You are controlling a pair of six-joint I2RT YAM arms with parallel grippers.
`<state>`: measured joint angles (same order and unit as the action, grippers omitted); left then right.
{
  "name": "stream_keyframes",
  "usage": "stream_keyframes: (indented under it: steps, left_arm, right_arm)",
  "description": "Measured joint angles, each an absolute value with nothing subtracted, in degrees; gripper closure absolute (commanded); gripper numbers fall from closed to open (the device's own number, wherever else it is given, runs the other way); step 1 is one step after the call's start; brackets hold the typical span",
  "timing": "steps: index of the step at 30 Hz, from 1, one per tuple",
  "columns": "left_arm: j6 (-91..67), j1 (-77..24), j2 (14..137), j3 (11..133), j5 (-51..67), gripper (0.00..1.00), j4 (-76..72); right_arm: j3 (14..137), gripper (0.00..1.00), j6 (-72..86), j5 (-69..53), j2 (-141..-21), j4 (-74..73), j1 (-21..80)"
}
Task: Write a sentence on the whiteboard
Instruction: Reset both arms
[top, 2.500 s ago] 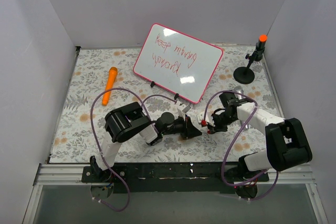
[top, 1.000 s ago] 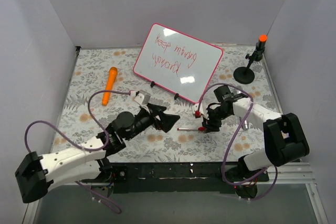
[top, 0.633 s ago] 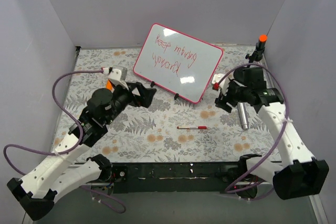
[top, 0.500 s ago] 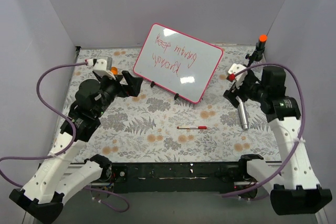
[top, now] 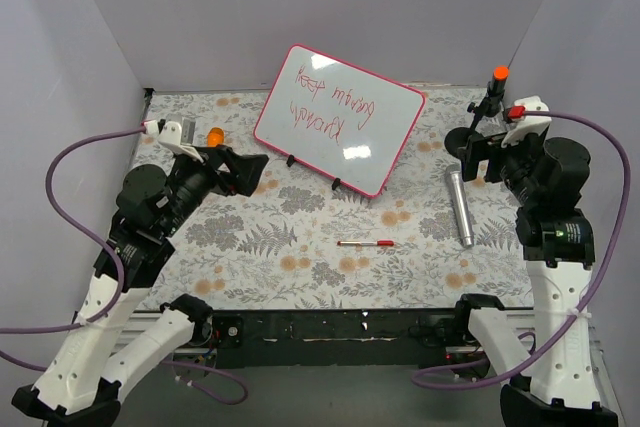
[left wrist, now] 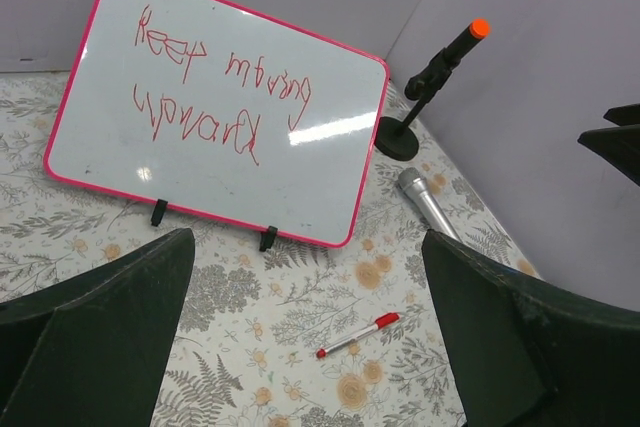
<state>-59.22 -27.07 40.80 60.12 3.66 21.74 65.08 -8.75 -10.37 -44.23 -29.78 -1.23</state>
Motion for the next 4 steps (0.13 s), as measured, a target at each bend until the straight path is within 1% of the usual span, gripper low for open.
stream_keyframes:
  steps: [4]
  left_arm:
    - [-59.22,-27.07,40.42,60.16,3.46,0.02,22.72]
  right_arm:
    - [64.79,0.05,-6.85,-9.15,-44.16,-29.21,-1.23]
